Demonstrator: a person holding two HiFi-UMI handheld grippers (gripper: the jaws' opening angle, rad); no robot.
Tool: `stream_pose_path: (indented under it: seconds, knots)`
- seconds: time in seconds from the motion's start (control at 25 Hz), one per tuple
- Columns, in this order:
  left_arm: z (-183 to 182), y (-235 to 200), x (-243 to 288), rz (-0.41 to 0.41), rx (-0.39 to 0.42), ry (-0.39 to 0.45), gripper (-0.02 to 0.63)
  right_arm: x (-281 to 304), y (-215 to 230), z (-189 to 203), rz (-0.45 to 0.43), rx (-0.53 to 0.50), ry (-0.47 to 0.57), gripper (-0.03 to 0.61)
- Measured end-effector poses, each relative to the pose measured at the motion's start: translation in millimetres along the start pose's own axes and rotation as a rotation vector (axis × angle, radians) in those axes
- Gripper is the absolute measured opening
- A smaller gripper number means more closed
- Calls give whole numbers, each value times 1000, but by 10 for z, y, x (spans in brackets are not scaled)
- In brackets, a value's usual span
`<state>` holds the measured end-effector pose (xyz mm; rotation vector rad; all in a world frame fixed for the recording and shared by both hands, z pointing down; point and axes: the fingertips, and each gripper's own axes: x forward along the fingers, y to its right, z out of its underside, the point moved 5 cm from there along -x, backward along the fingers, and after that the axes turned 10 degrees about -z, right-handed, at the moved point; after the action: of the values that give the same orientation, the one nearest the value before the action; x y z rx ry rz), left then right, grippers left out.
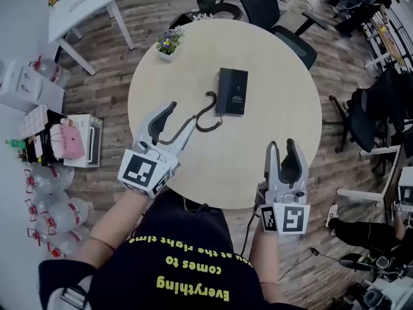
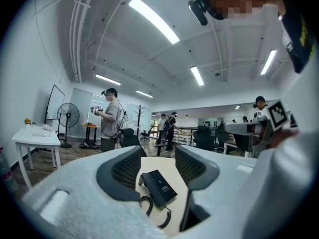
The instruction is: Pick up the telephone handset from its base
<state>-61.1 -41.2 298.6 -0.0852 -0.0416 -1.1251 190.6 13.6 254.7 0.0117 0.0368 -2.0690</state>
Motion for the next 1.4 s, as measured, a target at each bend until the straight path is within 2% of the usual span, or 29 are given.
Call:
stream_pose_path:
  seconds: [0.36,0.64,0.84,1.16,1.4]
  knots:
    - [139,1,518,-22,-38,-46,215,377,316,205,-48,52,-31,173]
    - [307,-53,873,30,2,-87,215,563,424,335,-2,72,-47,173]
    - [443,-109,1119,45,-8,-105,215,676,517,493,20,93,-67,173]
    - [877,-186,1524,66,-31,-176,215,822,598,796,40,128,-105,175]
    - [1380,-152,1853,100,-41,-272,215,842,632,977,60,163,-135,175]
